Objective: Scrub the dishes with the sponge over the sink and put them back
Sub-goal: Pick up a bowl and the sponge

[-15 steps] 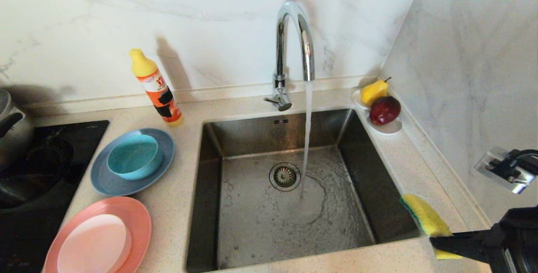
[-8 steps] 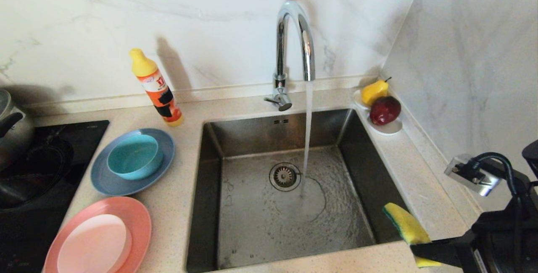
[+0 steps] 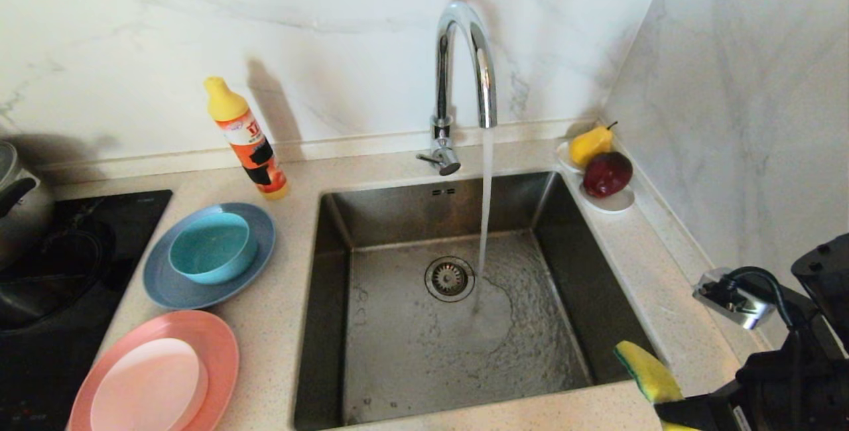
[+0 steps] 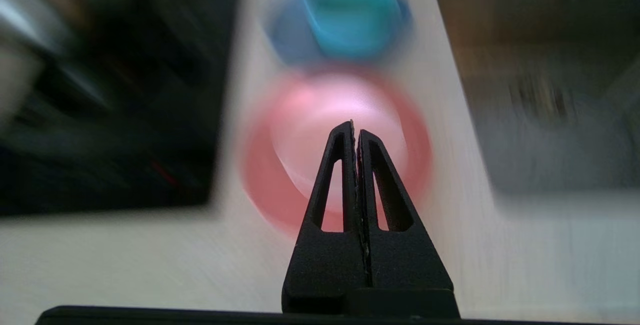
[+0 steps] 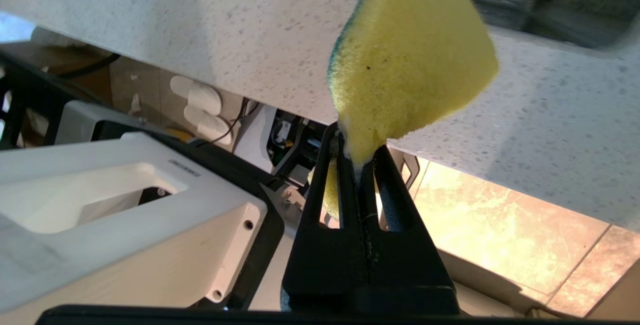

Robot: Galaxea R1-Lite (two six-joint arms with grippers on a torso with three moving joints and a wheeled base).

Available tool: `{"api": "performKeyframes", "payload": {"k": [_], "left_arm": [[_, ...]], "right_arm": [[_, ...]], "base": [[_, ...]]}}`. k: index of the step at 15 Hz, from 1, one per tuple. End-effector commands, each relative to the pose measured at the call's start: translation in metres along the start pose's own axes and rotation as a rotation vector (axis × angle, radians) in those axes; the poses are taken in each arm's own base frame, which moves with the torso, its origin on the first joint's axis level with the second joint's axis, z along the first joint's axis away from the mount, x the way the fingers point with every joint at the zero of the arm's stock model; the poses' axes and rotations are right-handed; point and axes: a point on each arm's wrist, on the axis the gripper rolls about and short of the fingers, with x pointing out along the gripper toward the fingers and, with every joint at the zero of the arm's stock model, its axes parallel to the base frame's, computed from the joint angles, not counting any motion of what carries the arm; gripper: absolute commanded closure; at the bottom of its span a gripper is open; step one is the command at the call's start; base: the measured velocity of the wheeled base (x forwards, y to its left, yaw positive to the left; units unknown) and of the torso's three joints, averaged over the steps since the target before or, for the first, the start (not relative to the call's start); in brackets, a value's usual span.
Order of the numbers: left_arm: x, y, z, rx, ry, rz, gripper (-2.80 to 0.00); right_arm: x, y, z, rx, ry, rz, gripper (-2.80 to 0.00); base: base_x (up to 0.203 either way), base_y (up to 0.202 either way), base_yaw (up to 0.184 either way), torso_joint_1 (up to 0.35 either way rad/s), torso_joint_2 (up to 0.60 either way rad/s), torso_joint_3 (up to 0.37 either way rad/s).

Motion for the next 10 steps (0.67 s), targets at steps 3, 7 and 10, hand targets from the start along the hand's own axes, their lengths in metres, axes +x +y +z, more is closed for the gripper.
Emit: {"api": "performKeyframes", "payload": {"k": [3, 7, 10], "left_arm": [[0.056, 0.002, 0.068, 0.038, 0.189, 0.213, 0.0], [0.15, -0.006, 0.092, 0.066, 0.438, 0.297, 0.0], [0.223, -0.005, 0.088, 0.012, 0.614, 0.276, 0.0]], "right_arm": [[-0.007, -0.001, 0.003, 0.009, -0.031, 0.0, 0.0], [-0.013, 0.002, 0.012, 0.005, -0.067, 0.012, 0.0], [-0.011, 0.001, 0.01, 0.01, -0.057, 0.011, 0.0]], "base": [[0.0, 0.0, 0.0, 0.0, 0.0, 0.0], [0.0, 0.0, 0.0, 0.0, 0.0, 0.0], [0.0, 0.0, 0.0, 0.0, 0.0, 0.0]]}}
